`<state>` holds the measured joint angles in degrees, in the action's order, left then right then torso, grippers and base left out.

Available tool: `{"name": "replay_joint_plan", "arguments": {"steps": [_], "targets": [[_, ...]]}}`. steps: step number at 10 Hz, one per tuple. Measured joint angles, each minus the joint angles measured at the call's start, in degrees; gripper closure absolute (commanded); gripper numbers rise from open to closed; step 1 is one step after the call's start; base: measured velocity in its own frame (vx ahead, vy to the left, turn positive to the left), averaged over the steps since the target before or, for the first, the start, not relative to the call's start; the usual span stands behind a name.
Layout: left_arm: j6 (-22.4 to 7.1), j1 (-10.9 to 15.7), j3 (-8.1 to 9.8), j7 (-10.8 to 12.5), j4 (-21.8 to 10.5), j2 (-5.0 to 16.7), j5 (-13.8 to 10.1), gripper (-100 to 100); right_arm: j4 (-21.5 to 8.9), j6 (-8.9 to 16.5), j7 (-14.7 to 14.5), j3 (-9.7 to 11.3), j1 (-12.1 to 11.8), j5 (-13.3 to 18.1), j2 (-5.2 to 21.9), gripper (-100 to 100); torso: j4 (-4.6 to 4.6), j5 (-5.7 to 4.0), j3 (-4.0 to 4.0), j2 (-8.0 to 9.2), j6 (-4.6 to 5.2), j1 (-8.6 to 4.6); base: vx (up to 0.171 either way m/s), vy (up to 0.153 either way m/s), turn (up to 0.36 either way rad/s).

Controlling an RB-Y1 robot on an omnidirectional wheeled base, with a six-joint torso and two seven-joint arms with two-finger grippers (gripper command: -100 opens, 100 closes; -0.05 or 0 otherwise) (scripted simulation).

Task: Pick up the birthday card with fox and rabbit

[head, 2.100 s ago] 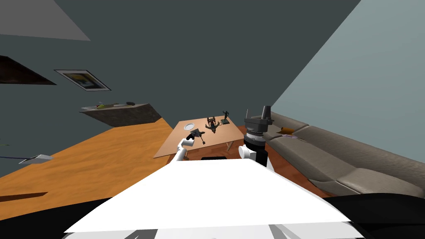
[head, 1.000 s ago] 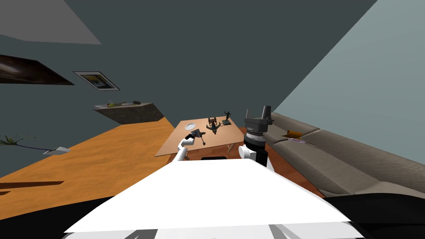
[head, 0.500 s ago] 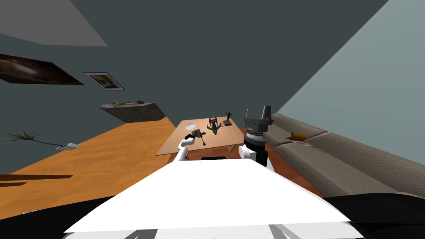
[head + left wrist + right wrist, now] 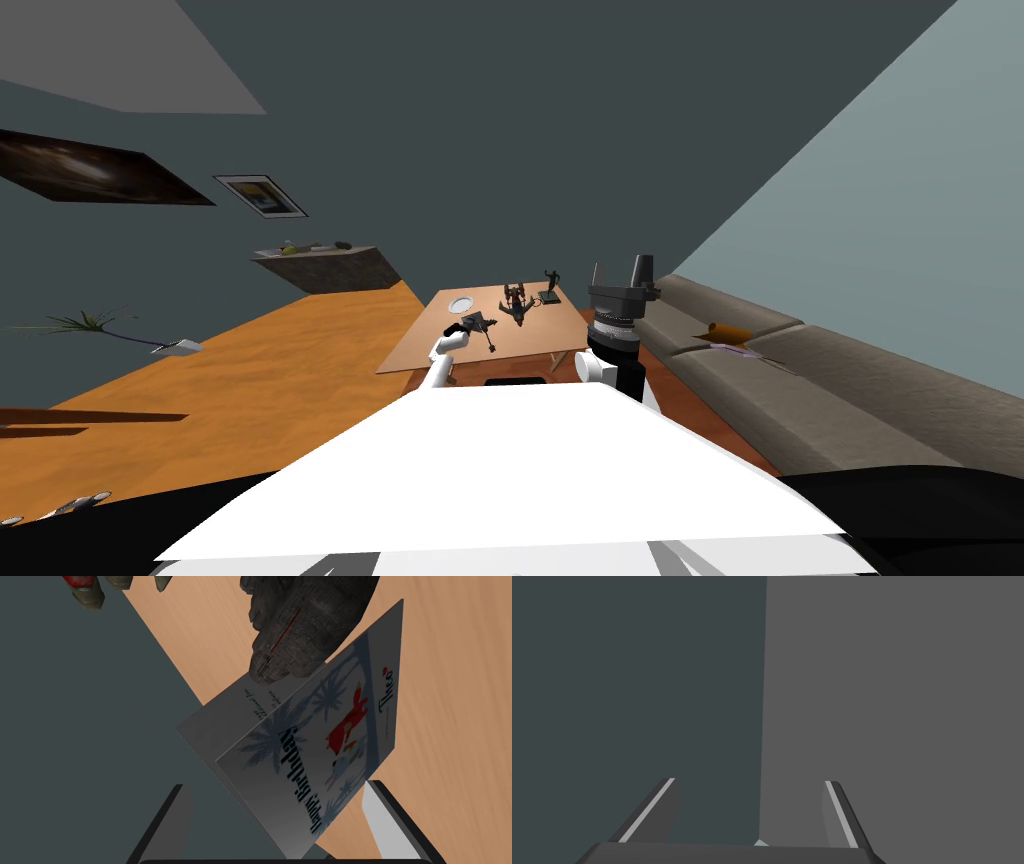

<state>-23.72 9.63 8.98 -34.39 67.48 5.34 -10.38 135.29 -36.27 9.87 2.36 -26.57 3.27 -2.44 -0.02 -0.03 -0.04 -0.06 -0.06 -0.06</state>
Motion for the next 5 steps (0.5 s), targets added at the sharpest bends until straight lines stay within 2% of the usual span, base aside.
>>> {"name": "replay_joint_plan", "arguments": {"steps": [1,3,4,5], "targets": [[0.00,0.01,0.05,-1.27,-0.02,-0.06,-0.13,-100,0.00,0.00,0.00,0.00,0.00,0.00,0.00,0,0.01,0.00,0.03,0.05,-0.01,0.02,0.026,-0.016,0.142],[-0.05,0.25,1.83,-4.42,-0.34,-1.21,-2.84,-100,0.00,0.00,0.00,0.00,0.00,0.00,0.00,0,-0.01,0.00,-0.01,-0.02,0.00,-0.03,0.023,-0.021,0.028],[-0.05,0.29,2.02,-6.06,-0.41,-1.28,-3.40,-100,0.00,0.00,0.00,0.00,0.00,0.00,0.00,0,0.00,0.00,0.01,0.01,0.00,0.00,0.002,-0.003,-0.012],[-0.04,0.30,2.05,-7.33,-0.43,-1.29,-3.58,-100,0.00,0.00,0.00,0.00,0.00,0.00,0.00,0,0.01,0.01,0.03,0.06,0.00,0.04,0.023,-0.015,0.137]]}}
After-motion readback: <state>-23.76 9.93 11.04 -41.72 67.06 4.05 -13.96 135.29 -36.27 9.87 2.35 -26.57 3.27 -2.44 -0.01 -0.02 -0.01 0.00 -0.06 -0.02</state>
